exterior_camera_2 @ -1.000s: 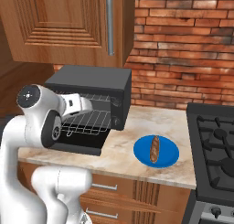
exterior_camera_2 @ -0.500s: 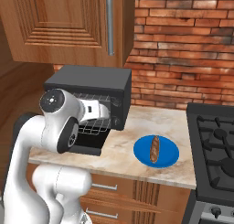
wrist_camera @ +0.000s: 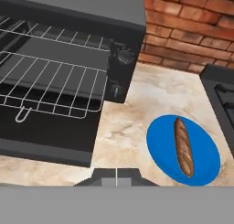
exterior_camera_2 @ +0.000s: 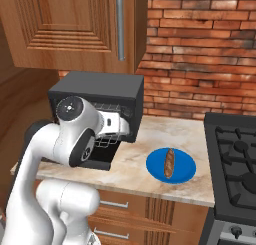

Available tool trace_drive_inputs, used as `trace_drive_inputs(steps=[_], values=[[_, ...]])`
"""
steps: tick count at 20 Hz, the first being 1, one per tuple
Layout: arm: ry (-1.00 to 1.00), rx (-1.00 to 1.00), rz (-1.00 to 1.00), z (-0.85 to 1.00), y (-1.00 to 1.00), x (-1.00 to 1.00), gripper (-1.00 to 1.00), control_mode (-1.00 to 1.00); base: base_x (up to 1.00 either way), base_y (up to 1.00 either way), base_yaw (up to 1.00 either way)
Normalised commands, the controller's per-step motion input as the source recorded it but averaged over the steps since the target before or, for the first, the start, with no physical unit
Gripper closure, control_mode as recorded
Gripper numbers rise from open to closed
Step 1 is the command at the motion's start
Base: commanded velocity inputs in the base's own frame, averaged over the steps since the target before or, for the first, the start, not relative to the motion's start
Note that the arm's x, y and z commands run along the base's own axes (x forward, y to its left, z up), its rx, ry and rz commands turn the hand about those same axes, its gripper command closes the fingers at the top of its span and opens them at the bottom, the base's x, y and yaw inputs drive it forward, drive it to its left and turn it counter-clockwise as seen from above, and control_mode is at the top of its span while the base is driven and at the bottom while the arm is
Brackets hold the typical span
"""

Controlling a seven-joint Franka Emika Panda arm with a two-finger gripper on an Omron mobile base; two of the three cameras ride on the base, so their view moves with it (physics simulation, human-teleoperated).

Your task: Pull the toaster oven rack outwards. Pick up the baguette from the plate and place it on the toaster oven rack. Close the toaster oven door fully and set the temperature to the lowest setting.

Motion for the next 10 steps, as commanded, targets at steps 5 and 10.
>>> trace_drive_inputs(steps=[5,10], values=[[0.18,0.0,-0.22,0.0,-0.68,0.0,1.0,-1.0,0.0,0.0,0.0],[0.1,0.0,-0.22,0.0,-0.66,0.0,1.0,-1.0,0.0,0.0,0.0]])
